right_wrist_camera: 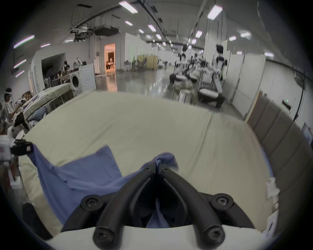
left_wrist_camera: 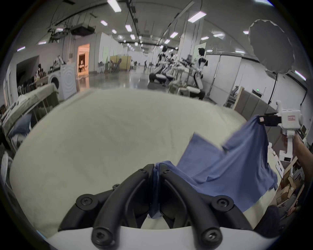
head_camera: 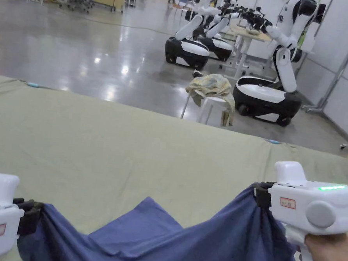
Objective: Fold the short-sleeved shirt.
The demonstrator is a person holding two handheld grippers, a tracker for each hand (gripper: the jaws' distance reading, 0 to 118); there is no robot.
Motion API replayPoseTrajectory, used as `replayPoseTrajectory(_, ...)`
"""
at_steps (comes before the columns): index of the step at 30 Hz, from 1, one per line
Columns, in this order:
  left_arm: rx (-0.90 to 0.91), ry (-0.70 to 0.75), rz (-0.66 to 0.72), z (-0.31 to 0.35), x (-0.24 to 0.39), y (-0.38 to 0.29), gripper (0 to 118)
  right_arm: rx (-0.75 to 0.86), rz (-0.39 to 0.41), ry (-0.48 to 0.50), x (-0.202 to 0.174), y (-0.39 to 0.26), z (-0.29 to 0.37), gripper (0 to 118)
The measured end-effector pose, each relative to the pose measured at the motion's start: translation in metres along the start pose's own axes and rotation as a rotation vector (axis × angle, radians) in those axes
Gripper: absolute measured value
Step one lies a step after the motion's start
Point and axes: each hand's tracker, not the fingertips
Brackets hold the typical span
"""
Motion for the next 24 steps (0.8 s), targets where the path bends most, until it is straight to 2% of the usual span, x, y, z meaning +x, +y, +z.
replayPoseTrajectory(3, 0.111, -0.014, 0.012, 0.015, 0.014, 0.060, 7, 0.148, 0.016, -0.044, 0.020, 0.049, 0.055, 2)
replayPoseTrajectory(6, 0.185, 0.040, -0.027, 0.013, 0.018, 0.121, 7, 0.262, 0.038, -0.162, 0.042, 0.096, 0.099, 2)
replayPoseTrajectory(9, 0.269, 0.030, -0.002, 0.023, 0.034, 0.176, 7, 0.376, -0.028, -0.227, 0.072, 0.138, 0.135, 2)
replayPoseTrajectory(11, 0.305, 0.014, 0.010, 0.029, 0.042, 0.213, 7, 0.454, -0.104, -0.220, 0.088, 0.165, 0.155, 2)
replayPoseTrajectory(13, 0.373, 0.079, -0.047, 0.037, 0.056, 0.249, 7, 0.527, -0.127, -0.243, 0.100, 0.189, 0.172, 2)
replayPoseTrajectory(20, 0.513, 0.159, -0.107, 0.063, 0.084, 0.352, 7, 0.639, -0.140, -0.281, 0.126, 0.258, 0.199, 3)
replayPoseTrajectory(24, 0.538, 0.217, -0.130, 0.056, 0.087, 0.371, 7, 0.649, -0.137, -0.289, 0.125, 0.269, 0.182, 2)
